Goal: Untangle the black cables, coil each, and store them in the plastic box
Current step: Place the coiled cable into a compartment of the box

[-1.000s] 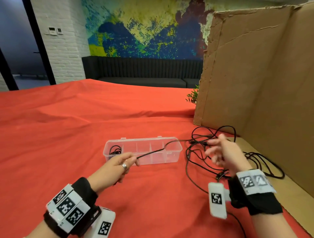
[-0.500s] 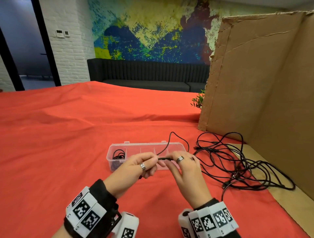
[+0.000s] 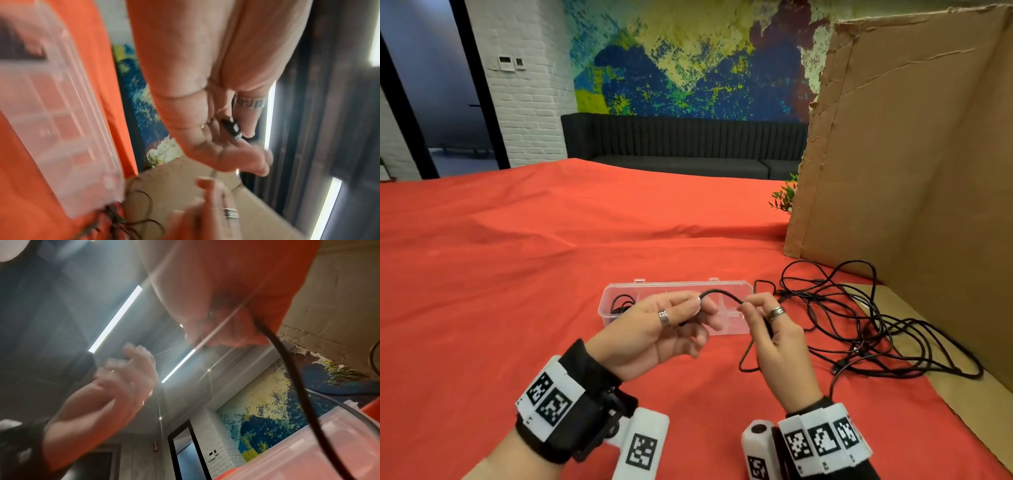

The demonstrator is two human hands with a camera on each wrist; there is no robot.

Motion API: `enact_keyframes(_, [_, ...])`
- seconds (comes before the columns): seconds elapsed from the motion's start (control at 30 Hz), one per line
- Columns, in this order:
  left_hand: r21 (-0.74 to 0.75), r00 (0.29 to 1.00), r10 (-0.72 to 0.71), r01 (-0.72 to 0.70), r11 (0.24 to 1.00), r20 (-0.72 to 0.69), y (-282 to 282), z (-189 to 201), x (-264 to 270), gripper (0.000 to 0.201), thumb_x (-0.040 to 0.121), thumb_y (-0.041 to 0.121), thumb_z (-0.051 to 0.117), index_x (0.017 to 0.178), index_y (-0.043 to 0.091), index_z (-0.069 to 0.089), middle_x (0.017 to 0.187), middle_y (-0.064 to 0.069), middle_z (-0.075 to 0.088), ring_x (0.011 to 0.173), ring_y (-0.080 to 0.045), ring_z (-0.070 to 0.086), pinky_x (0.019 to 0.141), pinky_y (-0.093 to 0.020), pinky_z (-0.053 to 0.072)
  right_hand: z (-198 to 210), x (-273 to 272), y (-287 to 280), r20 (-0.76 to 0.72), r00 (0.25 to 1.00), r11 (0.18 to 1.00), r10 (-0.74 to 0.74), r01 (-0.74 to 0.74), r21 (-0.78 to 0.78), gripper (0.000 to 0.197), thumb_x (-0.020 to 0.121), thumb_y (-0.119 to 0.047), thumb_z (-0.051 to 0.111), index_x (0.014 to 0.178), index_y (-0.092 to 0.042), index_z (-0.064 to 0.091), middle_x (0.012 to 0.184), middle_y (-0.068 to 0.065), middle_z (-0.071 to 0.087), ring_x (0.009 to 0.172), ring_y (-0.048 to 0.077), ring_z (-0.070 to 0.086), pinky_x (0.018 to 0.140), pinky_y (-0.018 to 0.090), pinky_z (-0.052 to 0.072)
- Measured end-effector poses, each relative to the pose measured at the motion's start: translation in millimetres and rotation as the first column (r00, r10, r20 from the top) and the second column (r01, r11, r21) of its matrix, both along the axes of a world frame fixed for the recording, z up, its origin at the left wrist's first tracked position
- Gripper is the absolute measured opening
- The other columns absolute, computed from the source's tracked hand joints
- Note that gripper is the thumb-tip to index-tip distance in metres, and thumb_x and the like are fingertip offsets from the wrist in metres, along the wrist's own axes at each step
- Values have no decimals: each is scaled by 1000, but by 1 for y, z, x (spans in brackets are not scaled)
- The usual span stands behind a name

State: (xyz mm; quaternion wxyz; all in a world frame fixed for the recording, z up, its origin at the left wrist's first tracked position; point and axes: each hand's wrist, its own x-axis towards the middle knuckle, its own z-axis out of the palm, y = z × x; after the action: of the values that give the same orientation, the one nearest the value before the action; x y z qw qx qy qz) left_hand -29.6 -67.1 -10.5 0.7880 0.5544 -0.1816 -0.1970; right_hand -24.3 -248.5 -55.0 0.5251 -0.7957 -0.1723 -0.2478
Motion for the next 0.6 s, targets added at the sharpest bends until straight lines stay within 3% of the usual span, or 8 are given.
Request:
enact_keyframes(0.07, [-121,998,56,-54,991,14,-9,7,1,27,82,20,49,86,10,74,93,-9,72,76,-16,69,64,-24,56,1,-2,6,-78,993,987,84,-94,-131,14,96,-25,48,91,-34,58,51,-21,50,46,2,42,51,11,32])
enact_keyframes(0.13, [-198,989,127,-110,974,73,-16,12,7,31,84,18,46,100,3,67,109,-9,69,100,-20,67,80,-26,56,1,-5,11,-162,981,914,104,-158,-372,21,94,-44,37,107,-40,53,57,-20,54,54,2,47,60,23,43])
enact_keyframes(0.23, [-187,929,313,-278,942,198,-14,15,20,30,86,14,48,111,7,60,120,-2,65,115,-14,59,96,-25,48,4,-15,14,-159,984,711,76,-165,-684,55,83,-63,10,117,-37,44,94,-7,67,94,21,62,77,38,49])
enact_keyframes(0.3, [-39,866,371,-381,924,335,-8,11,29,25,91,4,47,111,12,60,116,0,64,113,-8,60,96,-22,47,9,-22,10,-152,983,691,106,-182,-700,66,75,-66,1,111,-35,47,98,-4,66,99,23,60,77,38,48])
enact_keyframes(0.37, [225,776,293,-481,847,558,-4,0,33,30,94,0,45,110,21,58,111,1,65,105,-3,62,92,-19,48,24,-26,5,-72,993,673,95,-118,-730,66,75,-64,2,105,-35,52,95,-6,66,95,19,61,73,35,48])
enact_keyframes(0.47, [504,681,17,-559,658,732,-4,-12,29,25,96,8,45,115,20,57,101,4,66,91,-1,63,85,-10,44,46,-19,-3,236,972,694,-14,179,-697,45,81,-59,28,86,-34,65,77,-12,67,72,12,66,53,28,47])
enact_keyframes(0.5, [549,713,-38,-503,668,700,-5,-13,26,22,97,11,44,113,17,58,97,5,66,86,-2,63,80,-9,44,51,-16,-7,271,961,743,-54,220,-633,38,80,-58,38,82,-34,66,72,-11,65,65,11,64,50,27,46])
enact_keyframes(0.6, [461,913,-81,-124,878,400,-11,-8,13,24,96,22,38,102,11,58,79,-2,67,63,-14,64,61,-18,46,64,-3,-13,208,973,849,-101,194,-492,29,72,-60,54,80,-35,66,70,-7,62,61,6,55,54,29,46])
